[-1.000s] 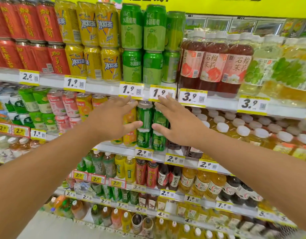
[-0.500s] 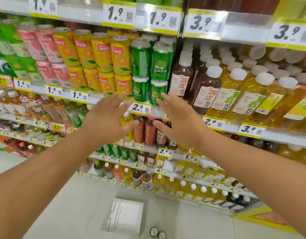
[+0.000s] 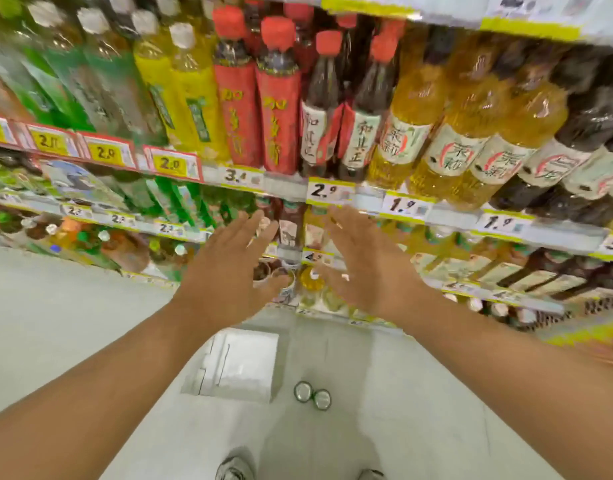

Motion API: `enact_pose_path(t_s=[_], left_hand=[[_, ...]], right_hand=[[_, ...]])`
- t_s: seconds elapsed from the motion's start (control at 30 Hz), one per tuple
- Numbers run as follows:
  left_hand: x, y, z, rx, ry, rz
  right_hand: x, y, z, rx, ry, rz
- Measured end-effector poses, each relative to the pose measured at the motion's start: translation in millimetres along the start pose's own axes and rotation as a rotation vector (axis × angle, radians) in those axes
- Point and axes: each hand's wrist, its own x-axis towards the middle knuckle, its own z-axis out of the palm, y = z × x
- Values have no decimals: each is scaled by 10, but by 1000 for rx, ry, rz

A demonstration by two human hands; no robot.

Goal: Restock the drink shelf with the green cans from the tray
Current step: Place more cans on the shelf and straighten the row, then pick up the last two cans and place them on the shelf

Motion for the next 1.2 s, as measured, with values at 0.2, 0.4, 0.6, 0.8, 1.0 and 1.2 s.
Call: enact_pose_path(t_s=[0.2, 0.4, 0.6, 0.8, 1.0, 1.2], left_hand=[[-180, 129, 1722, -55, 3, 5], [-529, 191, 3228, -134, -21, 4], [-624, 306, 4490, -136, -133, -111], [-721, 404, 5403, -129, -207, -91], [-793, 480, 5858, -159, -267, -80], [-909, 519, 6135, -189, -376, -26]], right_hand=[[-703, 291, 1644, 61, -7, -24], [-1213, 388, 3033, 85, -116, 1], [-1715, 597, 4174, 104, -243, 38], [-2176, 810, 5014, 166, -343, 28], [-2481, 838, 5406, 165, -423, -15], [-2642, 785, 5591, 246, -598, -8]])
